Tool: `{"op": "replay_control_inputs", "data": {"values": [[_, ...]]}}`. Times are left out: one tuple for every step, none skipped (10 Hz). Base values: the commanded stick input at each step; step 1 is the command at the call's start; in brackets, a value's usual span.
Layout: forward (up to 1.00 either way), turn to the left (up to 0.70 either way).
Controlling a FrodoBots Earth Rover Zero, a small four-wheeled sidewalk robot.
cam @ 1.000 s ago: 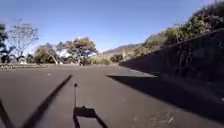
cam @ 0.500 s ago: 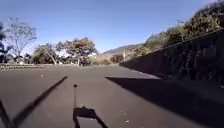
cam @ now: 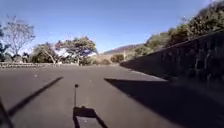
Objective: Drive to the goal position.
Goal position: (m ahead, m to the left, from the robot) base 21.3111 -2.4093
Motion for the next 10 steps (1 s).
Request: {"op": "replay_control_inputs", "data": {"values": [[1.00,0.00],[1.00,0.00],[1.00,0.00],[1.00,0.00],[1.00,0.00],[1.00,0.00],[1.00,0.00],[1.00,0.00],[1.00,0.00],[1.00,0.00]]}}
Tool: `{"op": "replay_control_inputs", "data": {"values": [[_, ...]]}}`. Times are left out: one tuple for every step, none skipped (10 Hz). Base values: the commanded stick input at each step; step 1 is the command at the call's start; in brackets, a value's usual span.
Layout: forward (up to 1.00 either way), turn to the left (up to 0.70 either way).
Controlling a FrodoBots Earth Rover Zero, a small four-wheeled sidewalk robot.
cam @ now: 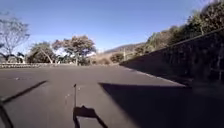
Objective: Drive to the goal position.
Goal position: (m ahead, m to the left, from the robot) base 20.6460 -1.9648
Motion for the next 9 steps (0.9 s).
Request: {"op": "replay_control_inputs", "data": {"values": [[1.00,0.00],[1.00,0.00],[1.00,0.00],[1.00,0.00],[1.00,0.06],[1.00,0.15],[1.00,0.23],[1.00,0.21],[1.00,0.09]]}}
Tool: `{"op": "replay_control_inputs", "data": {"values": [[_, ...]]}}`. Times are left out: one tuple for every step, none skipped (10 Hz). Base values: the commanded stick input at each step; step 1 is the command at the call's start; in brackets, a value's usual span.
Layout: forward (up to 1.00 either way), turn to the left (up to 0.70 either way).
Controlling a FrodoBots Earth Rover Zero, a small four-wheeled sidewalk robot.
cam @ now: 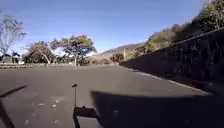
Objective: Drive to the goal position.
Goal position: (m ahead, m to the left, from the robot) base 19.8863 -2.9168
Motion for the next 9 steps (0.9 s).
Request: {"op": "replay_control_inputs", "data": {"values": [[1.00,0.00],[1.00,0.00],[1.00,0.00],[1.00,-0.19],[1.00,-0.09],[1.00,0.00],[1.00,0.00],[1.00,0.00],[1.00,0.00]]}}
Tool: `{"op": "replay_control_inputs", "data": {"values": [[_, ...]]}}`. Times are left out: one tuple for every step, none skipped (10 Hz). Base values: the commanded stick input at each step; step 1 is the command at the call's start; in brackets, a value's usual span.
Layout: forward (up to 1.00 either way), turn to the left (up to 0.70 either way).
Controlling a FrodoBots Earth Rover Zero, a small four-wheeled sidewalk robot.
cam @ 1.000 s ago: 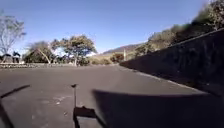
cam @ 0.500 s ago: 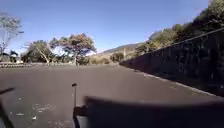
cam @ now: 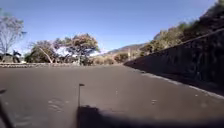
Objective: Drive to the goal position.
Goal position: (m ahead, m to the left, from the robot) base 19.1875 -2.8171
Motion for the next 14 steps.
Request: {"op": "replay_control_inputs", "data": {"values": [[1.00,0.00],[1.00,0.00],[1.00,0.00],[1.00,0.00],[1.00,0.00],[1.00,0.00],[1.00,0.00],[1.00,0.00],[1.00,0.00],[1.00,0.00],[1.00,0.00],[1.00,0.00],[1.00,0.00],[1.00,0.00]]}}
